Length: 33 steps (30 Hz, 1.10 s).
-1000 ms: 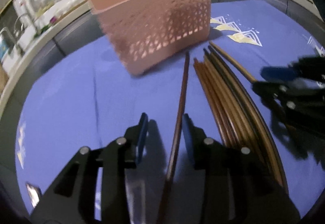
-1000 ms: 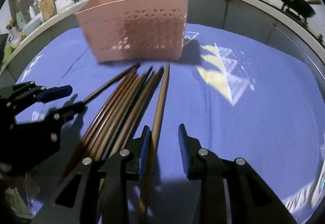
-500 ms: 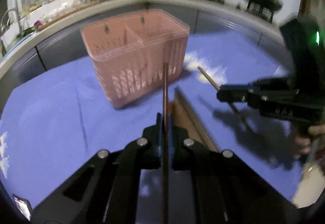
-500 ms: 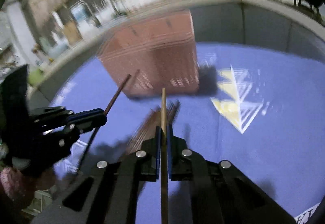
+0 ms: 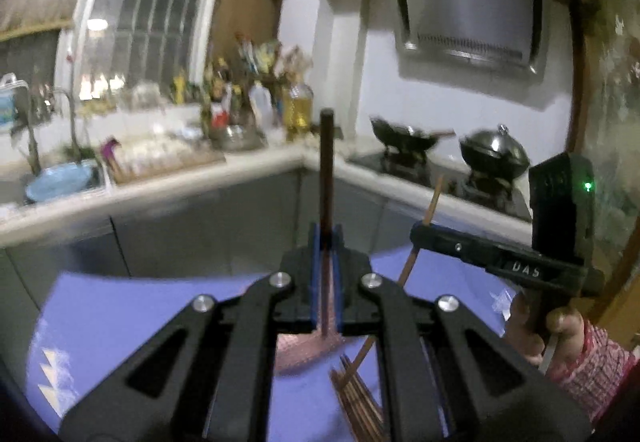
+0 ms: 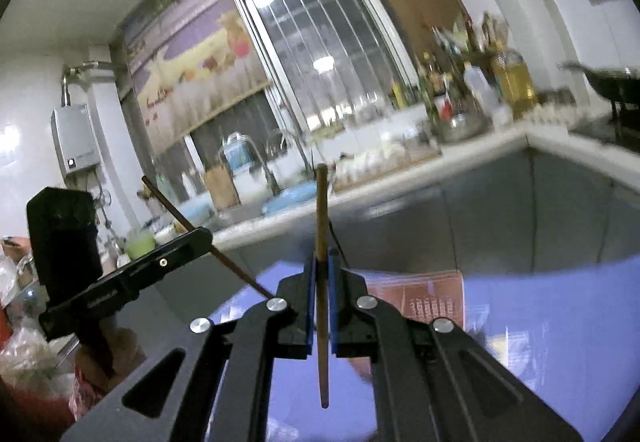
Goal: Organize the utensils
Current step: 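Lift the chopsticks upright over the pink holder with both tools, then open both tools to drop the chopsticks into the pink holder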
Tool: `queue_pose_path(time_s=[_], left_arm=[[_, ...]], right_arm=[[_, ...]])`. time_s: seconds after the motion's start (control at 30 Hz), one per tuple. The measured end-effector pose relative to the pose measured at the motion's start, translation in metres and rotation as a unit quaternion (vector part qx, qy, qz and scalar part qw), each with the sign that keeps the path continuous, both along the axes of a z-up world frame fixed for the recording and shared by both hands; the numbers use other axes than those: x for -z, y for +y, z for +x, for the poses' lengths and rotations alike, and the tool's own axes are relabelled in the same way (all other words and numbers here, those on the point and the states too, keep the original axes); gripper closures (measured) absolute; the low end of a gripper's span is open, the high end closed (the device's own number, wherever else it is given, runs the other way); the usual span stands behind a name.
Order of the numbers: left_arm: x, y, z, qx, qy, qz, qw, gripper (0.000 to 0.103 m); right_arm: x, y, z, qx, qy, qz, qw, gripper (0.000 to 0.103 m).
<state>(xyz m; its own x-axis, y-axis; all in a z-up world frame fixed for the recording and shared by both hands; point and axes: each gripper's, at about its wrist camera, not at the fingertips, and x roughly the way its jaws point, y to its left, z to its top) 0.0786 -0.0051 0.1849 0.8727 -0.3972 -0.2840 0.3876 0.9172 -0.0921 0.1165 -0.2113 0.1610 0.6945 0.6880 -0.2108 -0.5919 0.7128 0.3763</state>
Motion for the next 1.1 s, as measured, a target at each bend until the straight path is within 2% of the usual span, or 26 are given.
queue_pose_path(time_s=[0.1,0.2,0.33,0.47,0.63,0.7,0.73,0.8,0.83,0.9,0.97,1.0,1.03,1.1], left_arm=[[-0.017,0.005,0.016,-0.021,-0.019,0.009,0.9996,0.098],[-0.017,0.004,0.038,-0.033,-0.017,0.021,0.9991,0.098],[0.001,-0.002,0.067,-0.05,-0.01,0.049,0.9975,0.098],[0.026,-0.004,0.089,-0.053,0.006,0.055,0.9971,0.098],[0.063,-0.006,0.107,-0.049,0.047,0.064,0.9957,0.098],[0.084,-0.006,0.116,-0.05,0.085,0.064,0.993,0.098],[0.092,-0.007,0.119,-0.047,0.105,0.062,0.9915,0.096],[0.105,-0.008,0.124,-0.044,0.137,0.059,0.9879,0.086],[0.107,-0.008,0.125,-0.047,0.14,0.059,0.9873,0.08],[0.106,-0.005,0.12,-0.056,0.134,0.055,0.9879,0.078],[0.092,0.004,0.107,-0.07,0.114,0.031,0.9906,0.078],[0.087,0.007,0.102,-0.074,0.106,0.022,0.9914,0.078],[0.077,0.013,0.092,-0.083,0.091,0.004,0.9924,0.078],[0.063,0.023,0.072,-0.091,0.068,-0.027,0.9931,0.077]], right_arm=[[-0.018,0.011,0.028,0.021,-0.018,-0.012,1.0,0.097],[-0.021,0.019,0.051,0.035,-0.021,-0.025,0.999,0.097],[0.003,0.036,0.079,0.057,-0.016,-0.054,0.997,0.097],[0.037,0.044,0.096,0.059,0.008,-0.065,0.996,0.097],[0.069,0.055,0.093,0.051,0.035,-0.083,0.995,0.097],[0.078,0.054,0.093,0.043,0.047,-0.08,0.995,0.096],[0.08,0.054,0.09,0.044,0.05,-0.079,0.995,0.096],[0.08,0.05,0.087,0.051,0.055,-0.07,0.995,0.094],[0.077,0.046,0.084,0.053,0.058,-0.06,0.995,0.091],[0.07,0.039,0.08,0.055,0.058,-0.045,0.996,0.083],[0.057,0.03,0.067,0.065,0.04,-0.03,0.997,0.066],[0.051,0.027,0.059,0.072,0.027,-0.024,0.997,0.052],[0.044,0.021,0.049,0.083,0.01,-0.017,0.996,0.045],[0.032,0.011,0.03,0.096,-0.014,-0.007,0.995,0.045]])
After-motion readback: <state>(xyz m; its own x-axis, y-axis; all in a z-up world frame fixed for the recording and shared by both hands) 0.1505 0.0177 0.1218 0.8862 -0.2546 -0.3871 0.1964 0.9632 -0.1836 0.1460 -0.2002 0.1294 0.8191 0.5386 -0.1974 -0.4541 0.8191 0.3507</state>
